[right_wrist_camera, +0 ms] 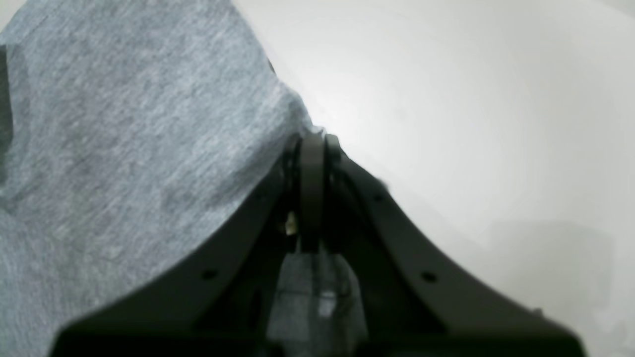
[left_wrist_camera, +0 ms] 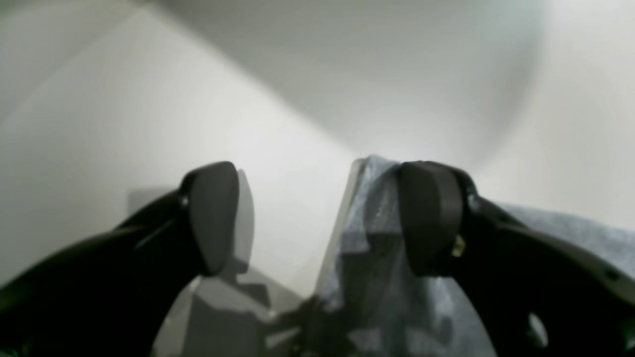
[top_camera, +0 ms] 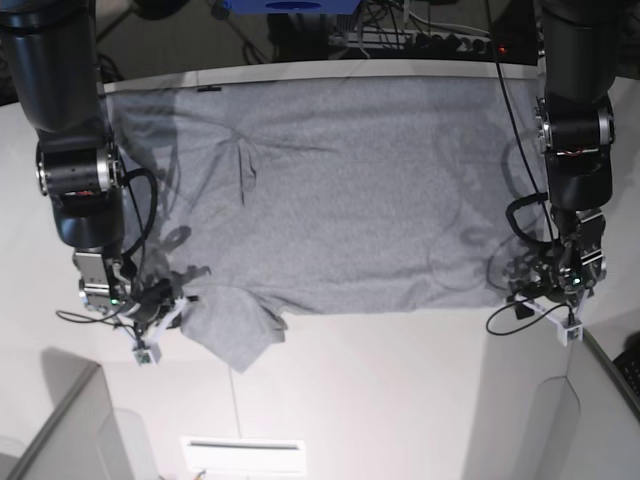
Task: Fold the T-shirt properly
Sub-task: 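Move both grippers to the hem corners of the shirt, then grasp the hem corners with both grippers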
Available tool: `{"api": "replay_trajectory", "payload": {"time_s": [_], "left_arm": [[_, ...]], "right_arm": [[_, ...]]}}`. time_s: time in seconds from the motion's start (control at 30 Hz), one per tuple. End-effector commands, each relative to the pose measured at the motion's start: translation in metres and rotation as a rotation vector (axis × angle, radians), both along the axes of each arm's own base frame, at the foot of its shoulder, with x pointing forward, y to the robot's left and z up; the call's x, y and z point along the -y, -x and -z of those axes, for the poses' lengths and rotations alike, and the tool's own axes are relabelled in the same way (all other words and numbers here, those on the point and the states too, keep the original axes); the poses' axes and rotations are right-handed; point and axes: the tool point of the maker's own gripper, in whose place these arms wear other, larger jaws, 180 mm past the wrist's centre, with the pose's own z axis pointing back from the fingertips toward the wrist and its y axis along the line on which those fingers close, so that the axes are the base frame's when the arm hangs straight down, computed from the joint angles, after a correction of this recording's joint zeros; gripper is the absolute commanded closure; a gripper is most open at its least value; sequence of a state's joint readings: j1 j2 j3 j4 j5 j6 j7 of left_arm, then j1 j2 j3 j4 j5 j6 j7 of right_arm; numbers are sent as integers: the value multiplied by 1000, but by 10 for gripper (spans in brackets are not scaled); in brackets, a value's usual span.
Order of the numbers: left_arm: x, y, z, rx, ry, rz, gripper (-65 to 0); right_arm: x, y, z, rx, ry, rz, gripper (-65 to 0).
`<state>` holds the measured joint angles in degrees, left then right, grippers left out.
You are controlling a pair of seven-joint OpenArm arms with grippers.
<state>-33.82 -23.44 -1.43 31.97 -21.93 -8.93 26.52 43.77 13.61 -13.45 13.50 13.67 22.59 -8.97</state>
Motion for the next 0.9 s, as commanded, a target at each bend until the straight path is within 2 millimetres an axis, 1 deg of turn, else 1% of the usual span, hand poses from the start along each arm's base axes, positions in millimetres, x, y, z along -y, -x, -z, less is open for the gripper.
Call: {"api": "replay_trajectory", "payload": {"time_s": [0.0, 0.1, 0.2, 0.27, 0.33, 0.43, 0.47, 0.5, 0.53, 0.57, 0.63, 0.67, 0.7, 0.77, 0.8, 0.87], "left_arm": [[-6, -9, -15, 29, -12, 2, -484], [0, -8, -10, 19, -12, 25, -484], [17, -11, -7, 24, 24, 82, -482], [19, -10, -6, 22, 27, 88, -481], [18, -6, -2, 13, 27, 87, -446], [17, -5, -2, 14, 28, 84, -344], [17, -6, -4, 19, 33, 80, -323], [14, -8, -8, 36, 47, 64, -318], [7, -6, -12, 42, 65, 38, -316], [-4, -1, -17, 52, 88, 1, -316], [-17, -1, -36, 113, 141, -51, -318], [-20, 0, -45, 140, 156, -64, -323], [-22, 0, -54, 163, 159, -65, -347], [-18, -4, -69, 182, 146, -41, -425], [-15, -7, -75, 191, 139, -24, -481], [-13, -10, -83, 206, 131, -14, -561]], "right_arm": [[6, -2, -4, -17, 25, -5, 0], [6, -2, -4, -17, 25, -5, 0], [6, -2, -4, -17, 25, -5, 0], [6, -2, -4, -17, 26, -7, 0], [6, -2, -4, -17, 26, -7, 0], [6, -1, -3, -19, 27, -8, 0], [6, -1, -3, -20, 28, -9, 0], [6, -1, -3, -20, 28, -9, 0], [6, -1, -3, -20, 29, -10, 0], [6, -1, -3, -20, 29, -10, 0], [6, -1, -3, -20, 29, -10, 0], [6, -1, -3, -20, 29, -10, 0], [5, -1, -3, -20, 28, -11, 0], [2, -1, -3, -20, 25, -14, 0], [1, -2, -3, -18, 24, -15, 0], [1, -3, -4, -17, 24, -15, 0]]}}
